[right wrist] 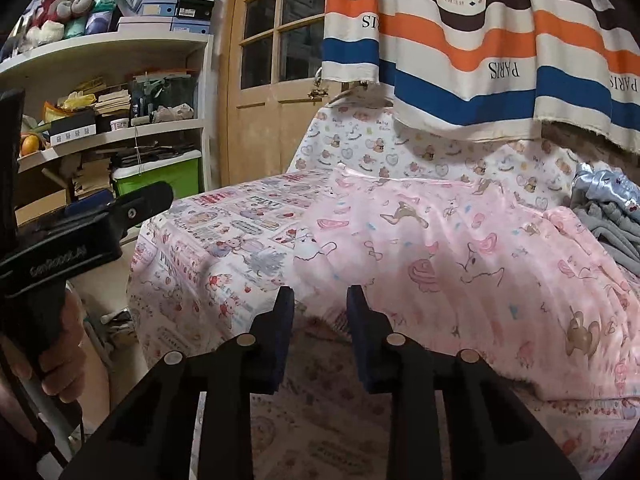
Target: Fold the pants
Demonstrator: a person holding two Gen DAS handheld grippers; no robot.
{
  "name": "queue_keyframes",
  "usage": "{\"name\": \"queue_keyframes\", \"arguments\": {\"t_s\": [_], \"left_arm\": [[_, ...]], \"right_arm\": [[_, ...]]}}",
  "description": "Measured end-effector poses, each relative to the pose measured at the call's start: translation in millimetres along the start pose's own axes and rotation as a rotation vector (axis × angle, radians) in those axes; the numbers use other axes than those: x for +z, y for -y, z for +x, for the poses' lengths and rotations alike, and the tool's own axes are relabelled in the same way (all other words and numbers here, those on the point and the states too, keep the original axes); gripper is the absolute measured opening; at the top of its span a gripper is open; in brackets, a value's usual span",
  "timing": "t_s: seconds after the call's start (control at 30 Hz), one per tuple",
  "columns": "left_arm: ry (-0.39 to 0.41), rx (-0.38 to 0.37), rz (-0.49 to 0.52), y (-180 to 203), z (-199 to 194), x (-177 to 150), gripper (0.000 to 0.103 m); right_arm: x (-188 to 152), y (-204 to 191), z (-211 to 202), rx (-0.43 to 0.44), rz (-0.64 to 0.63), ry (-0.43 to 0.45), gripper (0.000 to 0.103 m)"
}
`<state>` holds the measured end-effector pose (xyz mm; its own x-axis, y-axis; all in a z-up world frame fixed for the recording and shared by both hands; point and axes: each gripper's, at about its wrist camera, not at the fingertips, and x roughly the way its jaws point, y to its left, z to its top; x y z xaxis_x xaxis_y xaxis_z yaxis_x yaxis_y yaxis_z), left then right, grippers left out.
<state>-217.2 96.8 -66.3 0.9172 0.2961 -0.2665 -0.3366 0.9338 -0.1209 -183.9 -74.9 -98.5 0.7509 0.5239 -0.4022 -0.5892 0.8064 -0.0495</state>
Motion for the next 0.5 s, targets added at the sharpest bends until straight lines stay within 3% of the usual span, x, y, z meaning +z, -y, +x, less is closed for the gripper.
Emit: {"name": "queue_keyframes", "arguments": {"t_s": [0.13, 0.37, 0.5], "left_arm": [[-0.003, -0.003, -0.017, -2.3, 2.0, 1.7, 0.103], [0.007, 0.022, 0.012, -0.3, 0.2, 3.6, 0.103], [0.012, 0.03, 0.028, 2.8, -1.1, 5.6, 0.103]], "right_arm": [[2.9, 5.3, -0.5, 0.024, 0.025, -0.001, 0.009], [6.5, -3.3, 2.4, 0.089, 0.043, -0.017, 0.008], [4.6, 1.7, -1.2, 0.08, 0.066, 0.0, 0.009]]}}
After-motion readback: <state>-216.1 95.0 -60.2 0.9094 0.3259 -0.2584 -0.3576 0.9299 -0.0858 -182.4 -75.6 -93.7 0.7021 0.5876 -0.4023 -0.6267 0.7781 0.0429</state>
